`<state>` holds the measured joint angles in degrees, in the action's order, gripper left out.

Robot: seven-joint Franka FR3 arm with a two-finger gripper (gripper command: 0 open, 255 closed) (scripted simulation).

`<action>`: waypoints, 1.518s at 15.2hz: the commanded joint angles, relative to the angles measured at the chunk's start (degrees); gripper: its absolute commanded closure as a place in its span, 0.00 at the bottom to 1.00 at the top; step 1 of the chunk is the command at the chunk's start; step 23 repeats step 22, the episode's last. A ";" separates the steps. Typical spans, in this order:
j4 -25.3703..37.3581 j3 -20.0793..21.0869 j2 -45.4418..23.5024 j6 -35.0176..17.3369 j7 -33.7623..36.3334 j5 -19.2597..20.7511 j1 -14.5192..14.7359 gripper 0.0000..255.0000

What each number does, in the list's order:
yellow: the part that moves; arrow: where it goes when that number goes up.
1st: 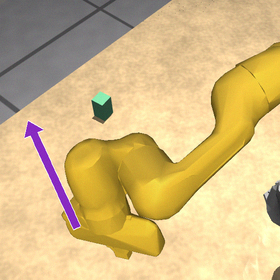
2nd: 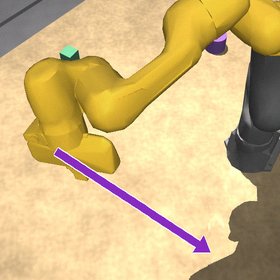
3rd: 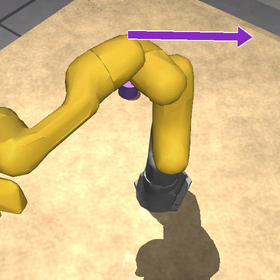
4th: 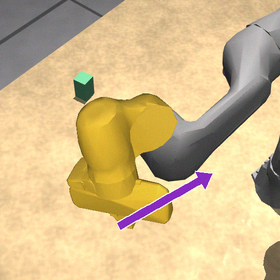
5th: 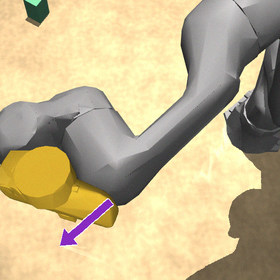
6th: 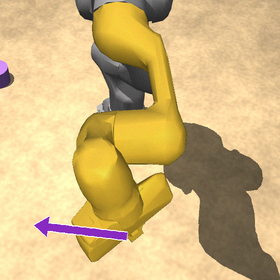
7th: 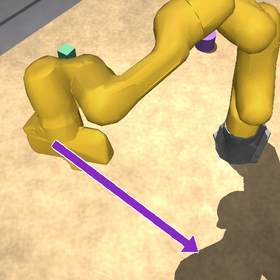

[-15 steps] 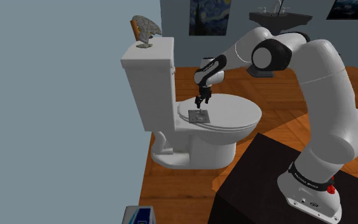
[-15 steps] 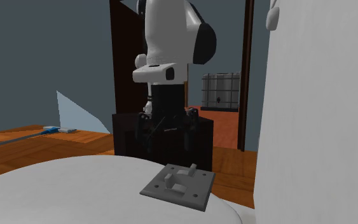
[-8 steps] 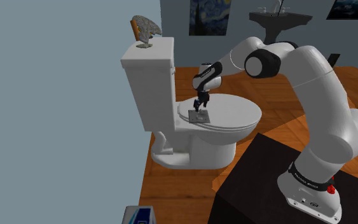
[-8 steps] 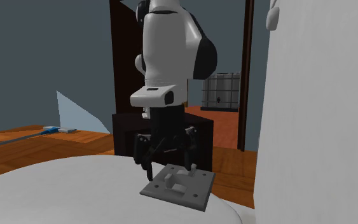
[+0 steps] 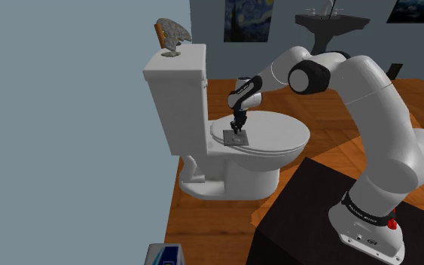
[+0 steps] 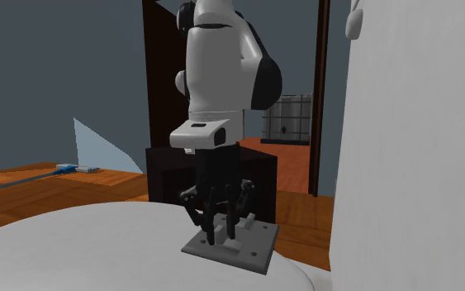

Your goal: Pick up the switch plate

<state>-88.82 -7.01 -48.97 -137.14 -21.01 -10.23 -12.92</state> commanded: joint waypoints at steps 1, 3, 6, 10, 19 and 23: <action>-0.02 0.03 -0.08 0.01 0.00 0.00 0.02 1.00; 0.09 0.03 -0.12 0.07 0.04 0.01 0.04 1.00; -0.06 -0.05 0.42 0.47 0.01 0.06 0.03 1.00; -0.80 -0.34 2.77 2.09 0.20 0.34 0.23 1.00; -1.58 -0.97 7.63 6.15 0.69 1.03 0.66 1.00; -1.58 -1.05 8.19 6.72 0.75 1.12 0.71 1.00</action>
